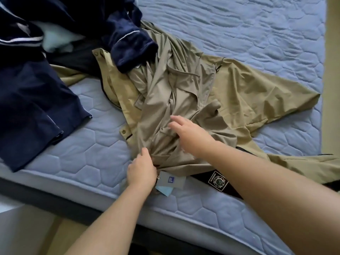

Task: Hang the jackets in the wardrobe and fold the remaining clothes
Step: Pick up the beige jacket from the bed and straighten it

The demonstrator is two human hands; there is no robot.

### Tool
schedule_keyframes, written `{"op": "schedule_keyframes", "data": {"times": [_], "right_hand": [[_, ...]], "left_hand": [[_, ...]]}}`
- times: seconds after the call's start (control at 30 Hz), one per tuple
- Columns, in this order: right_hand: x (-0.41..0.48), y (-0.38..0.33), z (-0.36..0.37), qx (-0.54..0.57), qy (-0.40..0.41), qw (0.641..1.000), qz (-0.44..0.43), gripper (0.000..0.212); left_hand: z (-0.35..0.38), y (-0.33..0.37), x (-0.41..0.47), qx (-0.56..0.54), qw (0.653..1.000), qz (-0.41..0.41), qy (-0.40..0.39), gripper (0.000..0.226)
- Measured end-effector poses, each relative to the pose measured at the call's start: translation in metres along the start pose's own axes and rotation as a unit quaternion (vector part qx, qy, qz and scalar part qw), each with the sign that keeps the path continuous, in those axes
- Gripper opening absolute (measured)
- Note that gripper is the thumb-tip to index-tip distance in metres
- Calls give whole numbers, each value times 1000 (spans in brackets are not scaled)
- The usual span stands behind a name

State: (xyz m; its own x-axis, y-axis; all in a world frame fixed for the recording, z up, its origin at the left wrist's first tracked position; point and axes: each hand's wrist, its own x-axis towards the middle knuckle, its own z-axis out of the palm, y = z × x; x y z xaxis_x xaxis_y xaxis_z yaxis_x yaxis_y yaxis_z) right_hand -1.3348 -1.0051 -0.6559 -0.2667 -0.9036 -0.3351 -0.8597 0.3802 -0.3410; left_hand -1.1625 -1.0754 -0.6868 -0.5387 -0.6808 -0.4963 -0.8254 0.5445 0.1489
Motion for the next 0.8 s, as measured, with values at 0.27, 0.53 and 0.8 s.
{"op": "schedule_keyframes", "data": {"times": [0.27, 0.53, 0.8], "right_hand": [[15, -11, -35, -309, -175, 934, -31, 33], [-31, -24, -226, -260, -70, 961, 58, 24], [-126, -129, -515, -221, 59, 967, 109, 13]], "left_hand": [[-45, -18, 3, -174, 964, 160, -125, 23], [-262, 6, 3, 75, 954, 291, -26, 28], [-561, 59, -103, 178, 912, 342, 144, 31]]}}
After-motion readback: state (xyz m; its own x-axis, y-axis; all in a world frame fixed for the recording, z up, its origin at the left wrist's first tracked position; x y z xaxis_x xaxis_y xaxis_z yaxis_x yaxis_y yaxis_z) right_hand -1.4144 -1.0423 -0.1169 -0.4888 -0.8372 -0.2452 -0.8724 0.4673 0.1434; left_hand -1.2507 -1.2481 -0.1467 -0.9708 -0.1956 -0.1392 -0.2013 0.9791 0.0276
